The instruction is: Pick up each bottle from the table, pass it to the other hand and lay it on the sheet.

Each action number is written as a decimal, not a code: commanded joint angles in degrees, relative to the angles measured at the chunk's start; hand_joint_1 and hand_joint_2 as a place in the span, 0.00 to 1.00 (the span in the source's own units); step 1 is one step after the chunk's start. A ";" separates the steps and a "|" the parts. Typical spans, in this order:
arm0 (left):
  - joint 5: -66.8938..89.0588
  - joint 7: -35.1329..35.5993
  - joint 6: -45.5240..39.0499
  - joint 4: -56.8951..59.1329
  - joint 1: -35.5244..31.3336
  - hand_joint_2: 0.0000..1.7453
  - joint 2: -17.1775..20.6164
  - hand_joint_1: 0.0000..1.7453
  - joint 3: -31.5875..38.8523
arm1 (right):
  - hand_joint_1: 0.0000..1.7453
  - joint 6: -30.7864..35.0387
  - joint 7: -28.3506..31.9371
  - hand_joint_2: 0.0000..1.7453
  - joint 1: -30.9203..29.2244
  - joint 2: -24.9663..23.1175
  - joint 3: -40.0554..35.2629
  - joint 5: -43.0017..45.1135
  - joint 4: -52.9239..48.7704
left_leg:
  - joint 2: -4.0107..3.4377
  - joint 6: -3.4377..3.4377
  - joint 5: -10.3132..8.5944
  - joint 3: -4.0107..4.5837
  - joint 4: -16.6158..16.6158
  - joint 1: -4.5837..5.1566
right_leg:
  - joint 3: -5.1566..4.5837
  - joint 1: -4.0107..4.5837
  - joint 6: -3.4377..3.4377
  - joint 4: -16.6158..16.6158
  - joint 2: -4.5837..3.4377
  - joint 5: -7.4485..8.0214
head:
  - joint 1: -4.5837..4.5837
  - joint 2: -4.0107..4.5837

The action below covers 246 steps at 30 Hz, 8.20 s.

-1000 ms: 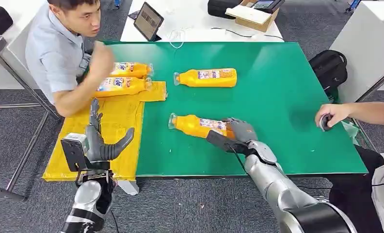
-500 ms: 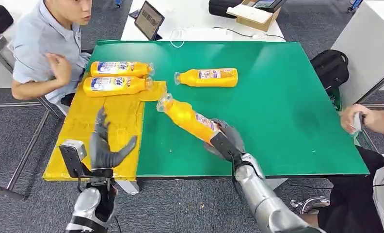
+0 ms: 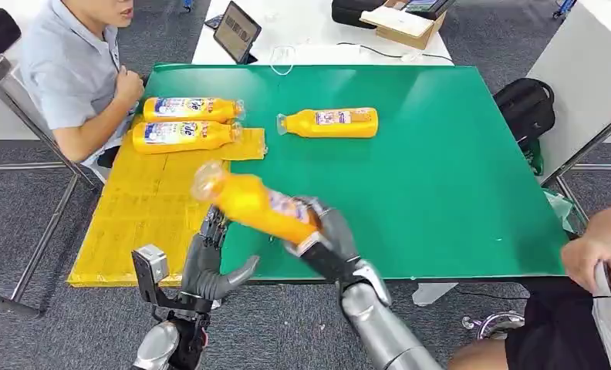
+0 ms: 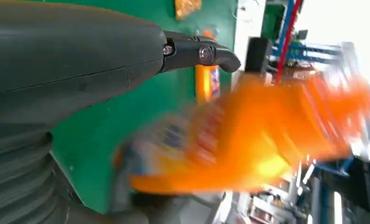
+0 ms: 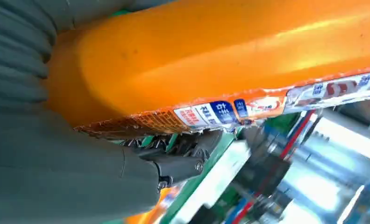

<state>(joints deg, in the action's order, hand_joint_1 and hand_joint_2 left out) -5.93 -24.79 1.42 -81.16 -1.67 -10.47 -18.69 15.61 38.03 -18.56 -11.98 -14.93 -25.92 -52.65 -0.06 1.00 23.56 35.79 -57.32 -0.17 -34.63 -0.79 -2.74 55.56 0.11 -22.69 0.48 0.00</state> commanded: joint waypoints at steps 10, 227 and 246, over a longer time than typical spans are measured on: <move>-5.03 3.58 -0.02 1.78 -4.64 1.00 1.48 0.00 -5.35 | 0.99 6.87 1.97 1.00 -1.58 -2.86 -19.72 4.20 7.96 | 0.05 -0.05 0.10 -0.23 -0.01 -0.03 | 0.24 0.04 0.09 0.00 0.01 -0.12 | 0.00 0.00; 17.90 4.15 -13.36 -1.55 -4.14 1.00 5.37 0.00 8.21 | 1.00 -6.07 -16.40 1.00 -12.09 9.89 7.96 -22.46 26.13 | 0.13 -0.10 0.06 -0.99 0.13 -0.05 | 0.99 0.06 0.09 -0.19 0.11 -0.14 | 0.00 0.00; 12.99 -0.26 1.84 -0.98 3.42 1.00 4.71 0.00 -3.14 | 0.97 -2.22 -2.82 1.00 7.47 0.84 0.64 8.97 -20.20 | -0.02 -0.18 0.35 -0.64 -0.02 -0.04 | 0.63 0.02 0.07 0.05 -0.08 -0.35 | 0.02 0.00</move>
<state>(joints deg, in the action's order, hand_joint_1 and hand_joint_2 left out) 6.58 -23.71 -1.84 -85.33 -1.70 -6.82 -14.90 10.96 34.86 -17.17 -8.72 -9.25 -20.33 -55.74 -0.01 0.86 23.67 35.48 -57.33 -0.19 -34.29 -0.79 -2.79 55.58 0.10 -22.81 0.50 0.00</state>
